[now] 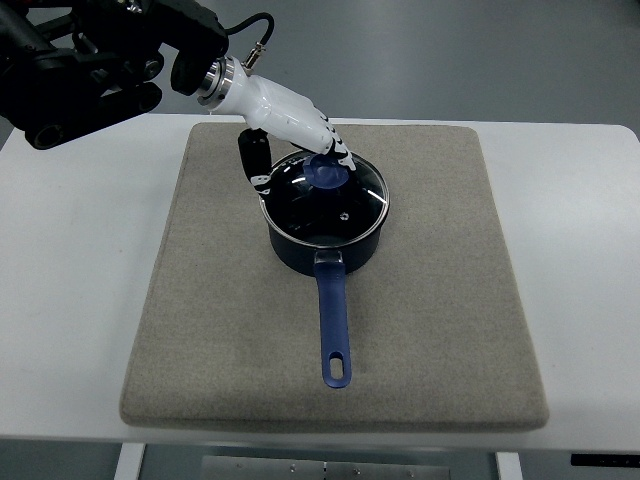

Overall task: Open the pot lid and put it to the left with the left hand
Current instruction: 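Lower the left hand onto the glass lid around the blue knob, then close the left hand fingers around the blue lid knob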

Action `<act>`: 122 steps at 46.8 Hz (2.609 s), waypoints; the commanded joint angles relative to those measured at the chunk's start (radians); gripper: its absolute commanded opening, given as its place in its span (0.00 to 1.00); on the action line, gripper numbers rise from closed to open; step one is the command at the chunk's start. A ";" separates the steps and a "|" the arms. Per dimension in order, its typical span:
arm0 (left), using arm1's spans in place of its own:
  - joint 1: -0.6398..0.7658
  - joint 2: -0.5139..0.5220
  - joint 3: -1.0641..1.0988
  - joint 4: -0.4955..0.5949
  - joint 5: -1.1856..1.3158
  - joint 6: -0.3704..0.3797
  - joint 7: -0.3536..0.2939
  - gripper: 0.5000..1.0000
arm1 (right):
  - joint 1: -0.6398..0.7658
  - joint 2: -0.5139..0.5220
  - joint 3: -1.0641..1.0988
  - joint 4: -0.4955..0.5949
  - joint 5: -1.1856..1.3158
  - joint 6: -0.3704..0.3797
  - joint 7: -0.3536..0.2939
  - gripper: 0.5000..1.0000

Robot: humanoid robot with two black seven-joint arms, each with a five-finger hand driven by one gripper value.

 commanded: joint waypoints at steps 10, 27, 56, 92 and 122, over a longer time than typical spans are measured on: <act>0.021 -0.038 0.001 0.032 0.002 0.009 0.000 0.97 | 0.000 0.000 0.000 0.001 0.000 0.000 0.000 0.83; 0.024 -0.042 -0.003 0.055 0.000 0.012 0.000 0.98 | 0.000 0.000 0.000 0.000 0.000 0.000 0.000 0.83; 0.024 -0.091 0.003 0.127 0.006 0.008 0.000 0.95 | 0.000 0.000 0.000 0.001 0.000 0.000 0.000 0.83; -0.012 -0.130 0.087 0.153 -0.043 -0.003 0.000 0.89 | 0.000 0.000 0.000 0.000 0.000 0.000 0.000 0.83; -0.016 -0.134 0.092 0.142 -0.038 0.005 0.000 0.77 | 0.000 0.000 0.000 0.001 0.000 0.000 0.000 0.83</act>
